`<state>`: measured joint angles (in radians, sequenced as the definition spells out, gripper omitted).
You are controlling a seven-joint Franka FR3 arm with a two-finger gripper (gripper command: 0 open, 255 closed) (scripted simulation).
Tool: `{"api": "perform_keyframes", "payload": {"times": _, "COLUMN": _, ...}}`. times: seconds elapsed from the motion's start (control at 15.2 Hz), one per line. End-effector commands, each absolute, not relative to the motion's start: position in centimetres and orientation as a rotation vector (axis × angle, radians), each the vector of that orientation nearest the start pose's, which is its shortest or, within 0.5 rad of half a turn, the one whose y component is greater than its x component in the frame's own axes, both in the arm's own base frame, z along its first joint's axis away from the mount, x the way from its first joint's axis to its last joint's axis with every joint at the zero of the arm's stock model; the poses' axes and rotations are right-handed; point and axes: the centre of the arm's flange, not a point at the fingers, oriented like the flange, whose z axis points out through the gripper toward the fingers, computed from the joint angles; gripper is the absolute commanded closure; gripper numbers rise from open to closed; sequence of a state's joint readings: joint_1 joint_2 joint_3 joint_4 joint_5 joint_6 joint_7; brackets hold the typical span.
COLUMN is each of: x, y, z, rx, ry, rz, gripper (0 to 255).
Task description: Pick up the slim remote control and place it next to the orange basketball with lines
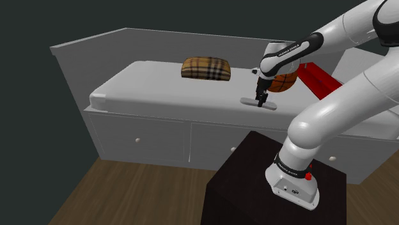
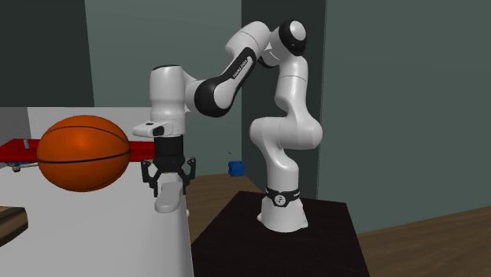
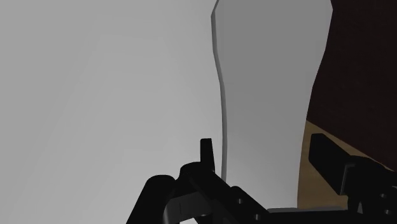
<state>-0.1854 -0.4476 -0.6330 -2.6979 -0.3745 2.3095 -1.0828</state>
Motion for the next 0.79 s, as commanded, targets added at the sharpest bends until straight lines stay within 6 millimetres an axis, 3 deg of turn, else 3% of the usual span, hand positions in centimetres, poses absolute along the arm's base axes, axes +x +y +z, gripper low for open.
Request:
{"api": "perform_keyframes", "payload": {"times": 0.0, "x": 27.0, "y": -27.6, "z": 34.3, "rx": -3.037, "ry": -0.885, "rz": 0.007, "gripper": 255}}
{"api": "perform_keyframes", "payload": {"times": 0.13, "x": 27.0, "y": -27.6, "z": 34.3, "rx": -3.037, "ry": -0.885, "rz": 0.007, "gripper": 255}}
{"api": "perform_keyframes", "payload": {"times": 0.2, "x": 27.0, "y": -27.6, "z": 34.3, "rx": -3.037, "ry": -0.885, "rz": 0.007, "gripper": 0}}
{"api": "perform_keyframes", "payload": {"times": 0.53, "x": 27.0, "y": -27.6, "z": 34.3, "rx": -3.037, "ry": -0.885, "rz": 0.007, "gripper": 0}}
{"api": "perform_keyframes", "payload": {"times": 0.73, "x": 27.0, "y": -27.5, "z": 38.3, "rx": -3.037, "ry": -0.885, "rz": 0.007, "gripper": 0}}
